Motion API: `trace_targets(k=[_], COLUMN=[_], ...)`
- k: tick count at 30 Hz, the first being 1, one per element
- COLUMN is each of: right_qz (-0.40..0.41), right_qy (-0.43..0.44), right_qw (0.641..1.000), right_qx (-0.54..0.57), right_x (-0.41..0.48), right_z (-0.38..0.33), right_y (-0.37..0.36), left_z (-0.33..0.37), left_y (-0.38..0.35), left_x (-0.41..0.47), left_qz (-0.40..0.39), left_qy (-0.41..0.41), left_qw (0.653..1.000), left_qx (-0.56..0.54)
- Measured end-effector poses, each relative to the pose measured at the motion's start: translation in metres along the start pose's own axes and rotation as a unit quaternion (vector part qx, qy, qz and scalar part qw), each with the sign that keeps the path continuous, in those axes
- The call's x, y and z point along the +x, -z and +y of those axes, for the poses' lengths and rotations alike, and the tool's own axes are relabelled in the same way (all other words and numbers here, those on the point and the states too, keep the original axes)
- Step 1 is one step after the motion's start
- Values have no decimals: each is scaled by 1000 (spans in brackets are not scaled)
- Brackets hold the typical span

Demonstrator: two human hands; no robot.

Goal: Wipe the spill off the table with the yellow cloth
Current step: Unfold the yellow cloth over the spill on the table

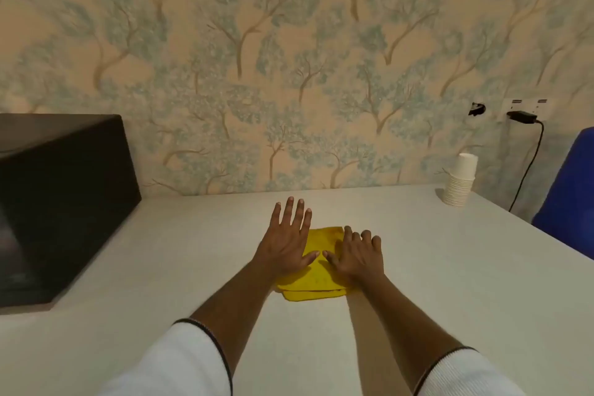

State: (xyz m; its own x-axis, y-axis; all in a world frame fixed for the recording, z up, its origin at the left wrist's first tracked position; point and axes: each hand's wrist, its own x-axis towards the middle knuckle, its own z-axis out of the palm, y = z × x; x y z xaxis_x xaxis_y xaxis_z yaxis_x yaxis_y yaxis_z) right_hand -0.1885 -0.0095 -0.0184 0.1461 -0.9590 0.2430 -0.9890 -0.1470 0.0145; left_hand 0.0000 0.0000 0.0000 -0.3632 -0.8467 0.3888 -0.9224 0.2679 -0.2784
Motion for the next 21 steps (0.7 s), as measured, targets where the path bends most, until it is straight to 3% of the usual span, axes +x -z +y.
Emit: trace_targets(k=[5,8,12,16,19,21], right_qz=[-44,-77,-125,-165,-182,-178], right_qy=[-94,-163,-187,-200,-185,-177], right_qw=[982,935,886,804,750,704], right_qx=[157,305,406,536,608,664], right_x=[14,25,38,43,45,40], right_z=[-3,-3,-2,-6,-13,-23], right_y=[-4,3,12,21,24,35], left_z=[11,13,15,15,18,21], left_y=[-24,-31,-43,-35,-24,-7], left_x=[2,6,6,7,10,16], left_qz=[-23,-69,-88,-90,-95,-87], left_qy=[5,1,-2,32,114,194], left_qw=[999,997,995,986,942,863], left_qx=[-37,-29,-51,-134,-301,-458])
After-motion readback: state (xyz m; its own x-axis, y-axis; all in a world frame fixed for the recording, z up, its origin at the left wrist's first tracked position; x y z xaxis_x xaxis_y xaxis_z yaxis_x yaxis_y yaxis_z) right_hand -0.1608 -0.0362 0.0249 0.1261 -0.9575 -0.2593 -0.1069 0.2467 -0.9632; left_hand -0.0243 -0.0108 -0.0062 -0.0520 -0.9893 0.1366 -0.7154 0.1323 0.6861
